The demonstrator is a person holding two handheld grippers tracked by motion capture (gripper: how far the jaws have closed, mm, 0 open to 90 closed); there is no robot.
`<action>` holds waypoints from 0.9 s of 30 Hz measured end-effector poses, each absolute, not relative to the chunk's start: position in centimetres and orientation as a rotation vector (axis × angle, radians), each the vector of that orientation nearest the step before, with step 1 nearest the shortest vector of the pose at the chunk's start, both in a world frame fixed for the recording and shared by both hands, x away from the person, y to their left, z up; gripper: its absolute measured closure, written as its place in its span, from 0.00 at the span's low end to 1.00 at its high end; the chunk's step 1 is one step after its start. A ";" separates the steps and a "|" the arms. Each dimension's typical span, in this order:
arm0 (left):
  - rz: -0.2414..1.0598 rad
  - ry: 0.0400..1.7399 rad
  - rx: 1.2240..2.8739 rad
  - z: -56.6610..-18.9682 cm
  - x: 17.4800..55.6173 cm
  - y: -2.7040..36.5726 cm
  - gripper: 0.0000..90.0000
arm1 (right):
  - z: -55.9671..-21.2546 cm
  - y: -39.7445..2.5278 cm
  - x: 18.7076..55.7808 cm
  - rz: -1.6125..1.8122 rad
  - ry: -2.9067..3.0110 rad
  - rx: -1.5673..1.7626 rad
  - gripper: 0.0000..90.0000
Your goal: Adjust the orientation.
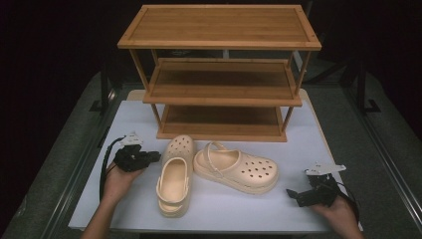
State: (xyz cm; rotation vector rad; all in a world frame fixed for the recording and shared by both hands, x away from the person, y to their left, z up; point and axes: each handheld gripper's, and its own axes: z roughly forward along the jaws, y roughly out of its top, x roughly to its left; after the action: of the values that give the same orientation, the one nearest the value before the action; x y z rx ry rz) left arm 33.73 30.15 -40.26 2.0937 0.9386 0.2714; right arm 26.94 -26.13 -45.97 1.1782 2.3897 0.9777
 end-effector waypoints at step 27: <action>0.213 0.812 2.096 -39.1 30.1 27.2 0.56 | -46.0 -26.1 26.9 0.977 2.390 1.175 0.00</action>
State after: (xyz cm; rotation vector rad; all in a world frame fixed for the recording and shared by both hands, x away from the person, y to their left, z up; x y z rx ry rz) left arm 30.10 27.24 -39.09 2.0960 0.8119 0.2134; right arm 26.94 -26.14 -45.97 1.1752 2.3895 0.9769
